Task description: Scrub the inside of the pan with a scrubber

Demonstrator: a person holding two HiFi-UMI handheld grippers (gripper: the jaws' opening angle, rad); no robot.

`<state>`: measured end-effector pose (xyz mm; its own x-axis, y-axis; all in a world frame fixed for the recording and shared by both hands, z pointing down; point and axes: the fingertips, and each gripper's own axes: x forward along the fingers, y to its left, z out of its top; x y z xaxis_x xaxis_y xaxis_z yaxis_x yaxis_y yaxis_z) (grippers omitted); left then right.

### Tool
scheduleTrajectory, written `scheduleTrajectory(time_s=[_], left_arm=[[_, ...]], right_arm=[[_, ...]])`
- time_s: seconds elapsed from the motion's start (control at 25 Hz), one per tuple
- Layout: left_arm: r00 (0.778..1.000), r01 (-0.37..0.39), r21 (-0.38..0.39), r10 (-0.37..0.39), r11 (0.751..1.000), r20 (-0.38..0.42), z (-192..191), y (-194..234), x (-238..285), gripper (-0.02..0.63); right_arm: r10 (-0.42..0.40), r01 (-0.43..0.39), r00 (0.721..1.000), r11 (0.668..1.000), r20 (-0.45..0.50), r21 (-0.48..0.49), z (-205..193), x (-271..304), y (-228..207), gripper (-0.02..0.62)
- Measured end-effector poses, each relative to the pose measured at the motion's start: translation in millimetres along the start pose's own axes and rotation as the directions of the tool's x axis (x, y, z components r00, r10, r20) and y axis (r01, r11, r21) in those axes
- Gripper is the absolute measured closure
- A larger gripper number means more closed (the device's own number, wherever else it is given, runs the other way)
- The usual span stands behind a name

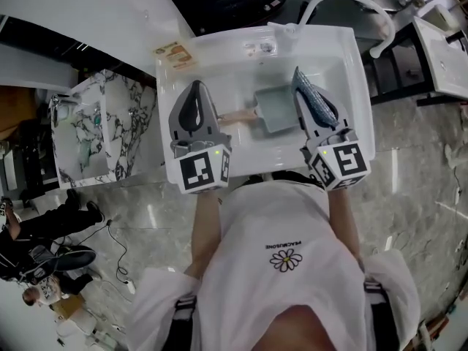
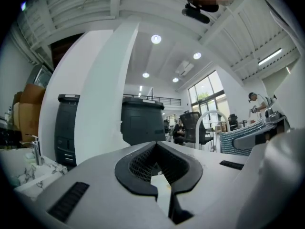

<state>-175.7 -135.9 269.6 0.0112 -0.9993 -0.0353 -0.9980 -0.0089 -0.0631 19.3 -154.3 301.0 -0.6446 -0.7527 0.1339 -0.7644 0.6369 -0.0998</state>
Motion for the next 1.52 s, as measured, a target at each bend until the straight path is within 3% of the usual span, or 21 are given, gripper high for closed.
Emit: scheduleTrajectory(time_s=[0.24,0.32,0.36,0.44,0.52,0.6,0.68,0.88,0.92,1.0,1.08,1.28,1.4,1.52], left_arm=[[0.998,-0.038,0.011,0.038,0.999,-0.048,-16,9,16,0.591],[0.997,0.028,0.041,-0.025,0.999,-0.072,-20,1,25,0.577],[0.993,0.086,0.057,-0.081,0.995,-0.09,-23,-5,31,0.536],[0.964,0.233,0.082,-0.22,0.969,-0.15,-32,-20,42,0.482],[0.895,0.4,0.098,-0.365,0.911,-0.256,-51,-39,49,0.47],[0.793,0.548,0.116,-0.47,0.829,-0.388,-77,-57,49,0.46],[0.679,0.663,0.132,-0.519,0.736,-0.518,-106,-71,43,0.434],[0.381,0.842,0.071,-0.498,0.535,-0.779,-188,-91,3,0.403],[0.33,0.863,0.053,-0.48,0.503,-0.813,-203,-92,-5,0.398],[0.251,0.891,0.029,-0.438,0.453,-0.863,-227,-91,-19,0.396],[0.194,0.904,0.008,-0.394,0.427,-0.898,-246,-87,-27,0.396],[0.071,0.914,-0.054,-0.289,0.402,-0.955,-280,-71,-36,0.403],[0.032,0.914,-0.078,-0.264,0.397,-0.964,-290,-68,-37,0.407],[0.011,0.913,-0.089,-0.242,0.398,-0.97,-296,-66,-39,0.426]], right_arm=[[0.025,-0.025,1.0,0.998,0.001,0.05,-4,7,-8,0.532],[0.028,-0.028,1.0,0.998,-0.001,0.057,-5,7,-12,0.532],[0.03,-0.029,1.0,0.998,-0.004,0.056,-6,6,-13,0.532],[0.032,-0.031,0.999,0.998,-0.013,0.061,-9,5,-16,0.532],[0.036,-0.034,0.999,0.997,-0.023,0.072,-14,2,-19,0.532],[0.041,-0.038,0.999,0.996,-0.036,0.079,-20,0,-20,0.532],[0.046,-0.042,0.998,0.996,-0.05,0.083,-26,-1,-20,0.532],[0.055,-0.048,0.995,0.994,-0.078,0.096,-37,-4,-19,0.532],[0.055,-0.047,0.995,0.994,-0.082,0.098,-39,-5,-19,0.532],[0.053,-0.044,0.995,0.993,-0.089,0.106,-44,-5,-20,0.532],[0.051,-0.04,0.994,0.993,-0.096,0.114,-49,-7,-22,0.532],[0.039,-0.024,0.992,0.992,-0.119,0.125,-58,-12,-25,0.532],[0.038,-0.021,0.991,0.991,-0.13,0.131,-62,-14,-25,0.532],[0.036,-0.018,0.99,0.991,-0.139,0.13,-66,-16,-25,0.532]])
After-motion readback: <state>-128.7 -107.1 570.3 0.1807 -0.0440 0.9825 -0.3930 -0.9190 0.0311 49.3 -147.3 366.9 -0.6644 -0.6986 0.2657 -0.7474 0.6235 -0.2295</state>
